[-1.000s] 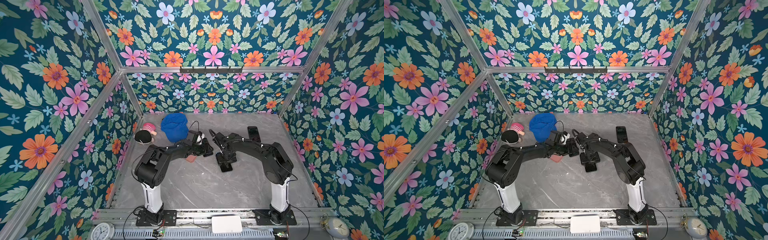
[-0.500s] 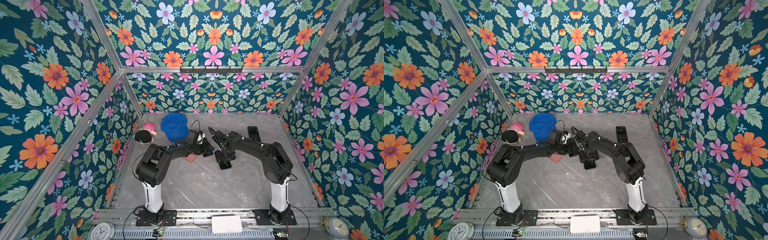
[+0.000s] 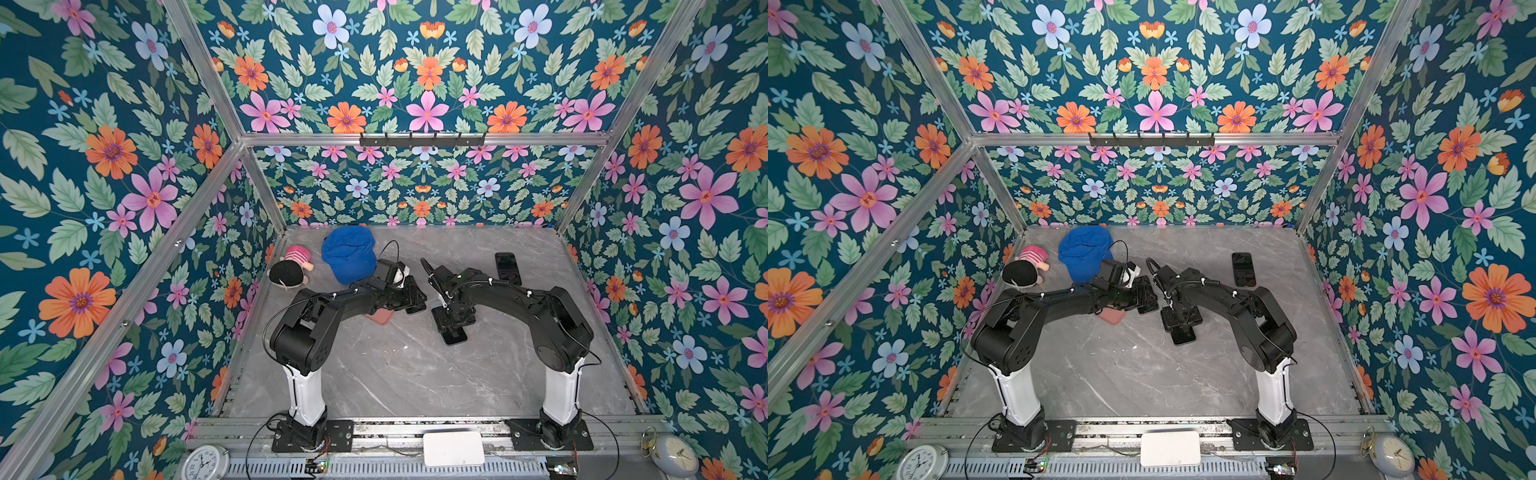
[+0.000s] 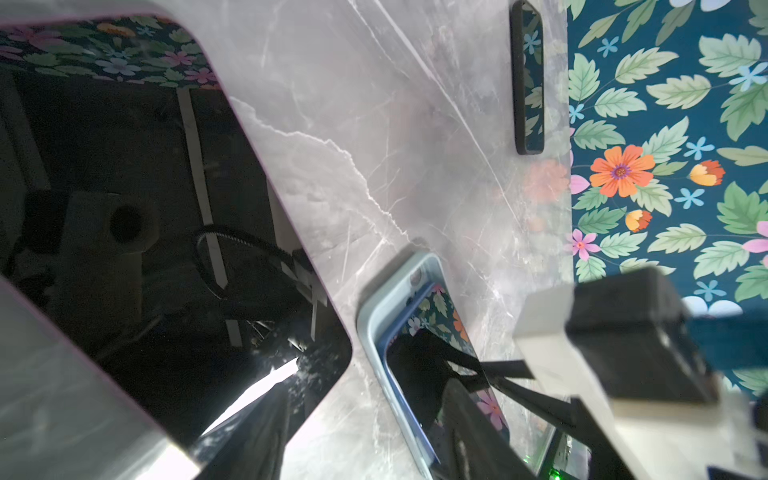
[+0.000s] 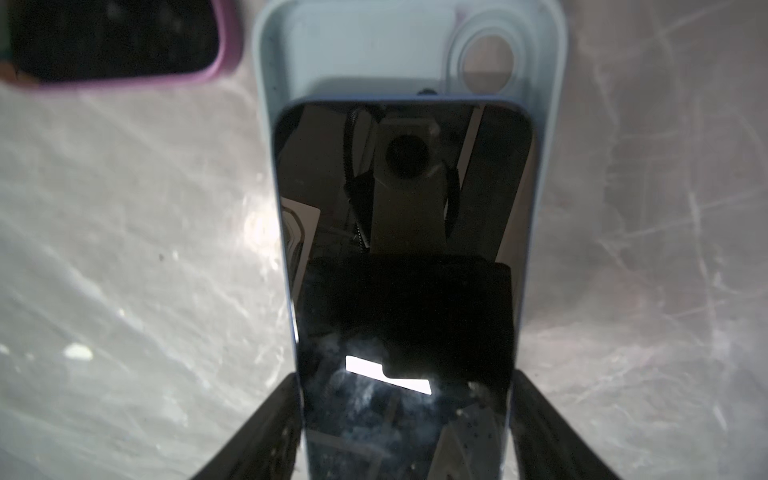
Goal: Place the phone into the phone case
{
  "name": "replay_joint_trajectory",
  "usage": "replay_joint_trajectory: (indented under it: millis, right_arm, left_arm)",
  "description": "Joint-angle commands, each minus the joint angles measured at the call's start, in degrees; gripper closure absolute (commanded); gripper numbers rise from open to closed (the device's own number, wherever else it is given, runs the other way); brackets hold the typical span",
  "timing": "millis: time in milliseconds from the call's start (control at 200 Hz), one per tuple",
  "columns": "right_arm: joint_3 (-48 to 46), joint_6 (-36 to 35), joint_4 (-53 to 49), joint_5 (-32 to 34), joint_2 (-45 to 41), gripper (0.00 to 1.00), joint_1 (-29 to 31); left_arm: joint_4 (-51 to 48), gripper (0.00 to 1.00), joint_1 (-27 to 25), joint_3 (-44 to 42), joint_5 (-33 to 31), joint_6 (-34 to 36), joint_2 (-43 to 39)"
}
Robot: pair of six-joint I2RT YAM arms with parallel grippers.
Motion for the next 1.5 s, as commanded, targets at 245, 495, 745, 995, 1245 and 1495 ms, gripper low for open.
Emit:
replay_joint_trajectory:
  millis: [245,495,745,995,1245,1495]
  right_arm:
    - [-9.0,-12.6,7.4,-2.8,-7.1,0.55,3.6]
    - [-11.2,-17.5,12.3,-4.9,-7.7,0.5,5.1]
    - [-12.1,-19.7,14.0,-4.4,-7.2,0.39,5.8]
    - [-11.9,-20.1,12.9,-2.3,-8.3,0.23,6.3]
    - [-10.1,-19.6,11.3,-1.9,-8.3,0.18,6.8]
    - [-11.7,-5.5,8.5,-0.8,-16.8,0.22,5.5]
  left_arm:
    - [-3.3,0.39,0.5,-1.6,-0.4,2.4,-2.5]
    - [-5.9,0.4,-0.3,-5.7,0.3,3.7,-6.1]
    - [-7.5,0.41,-2.2,-7.0,0.4,4.6,-4.9]
    - [-10.3,0.42,-2.4,-6.1,0.9,6.5,-3.5]
    - [-11.9,0.45,-2.8,-7.2,0.7,7.7,-3.8]
    - [-10.8,0.52,-4.2,-8.3,1.6,7.5,-3.2]
